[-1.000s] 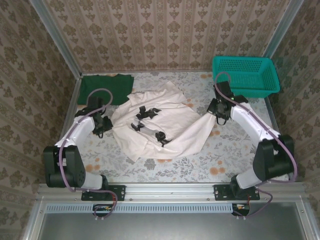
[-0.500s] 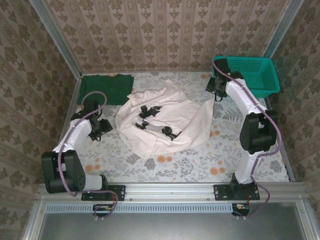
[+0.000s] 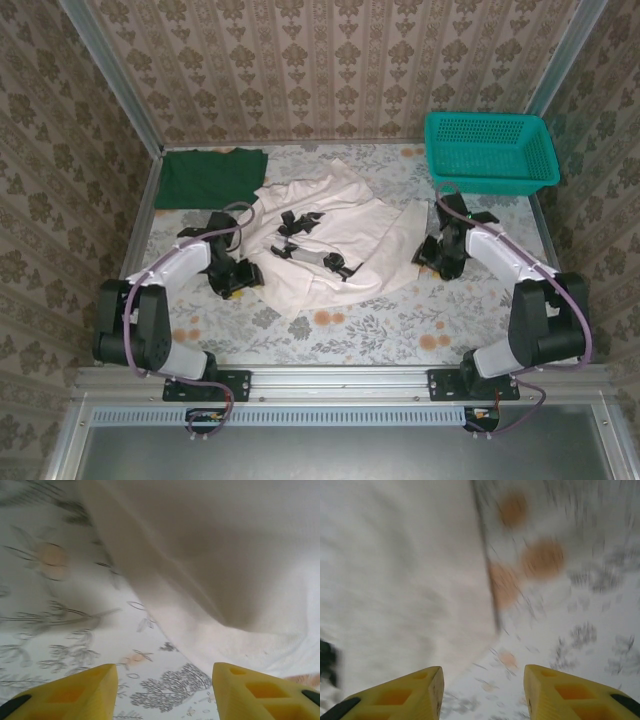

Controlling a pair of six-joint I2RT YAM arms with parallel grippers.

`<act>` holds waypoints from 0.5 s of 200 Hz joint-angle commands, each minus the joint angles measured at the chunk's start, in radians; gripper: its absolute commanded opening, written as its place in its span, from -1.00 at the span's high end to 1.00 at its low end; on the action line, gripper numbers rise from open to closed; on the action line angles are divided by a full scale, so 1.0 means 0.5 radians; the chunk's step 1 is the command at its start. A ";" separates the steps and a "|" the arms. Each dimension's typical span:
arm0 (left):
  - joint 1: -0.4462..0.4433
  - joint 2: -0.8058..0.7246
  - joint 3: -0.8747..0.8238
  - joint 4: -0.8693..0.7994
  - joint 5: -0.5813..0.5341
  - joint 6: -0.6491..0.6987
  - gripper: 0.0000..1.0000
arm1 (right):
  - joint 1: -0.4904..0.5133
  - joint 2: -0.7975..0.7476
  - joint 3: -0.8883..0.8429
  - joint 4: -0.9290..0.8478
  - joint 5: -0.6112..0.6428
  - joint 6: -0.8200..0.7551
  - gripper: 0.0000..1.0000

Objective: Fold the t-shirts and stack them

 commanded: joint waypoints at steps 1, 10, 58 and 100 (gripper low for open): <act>-0.073 0.126 -0.006 0.013 0.151 0.052 -0.07 | 0.050 0.031 -0.101 0.278 -0.208 0.166 0.00; -0.104 0.188 0.017 0.040 0.154 0.051 -0.07 | 0.086 0.092 -0.107 0.338 -0.232 0.196 0.01; -0.159 0.387 0.067 0.144 0.049 -0.037 0.37 | 0.225 0.362 -0.093 0.446 -0.173 0.215 0.36; -0.152 0.442 0.178 0.112 -0.135 -0.082 1.00 | 0.215 0.252 -0.040 0.364 0.037 0.182 1.00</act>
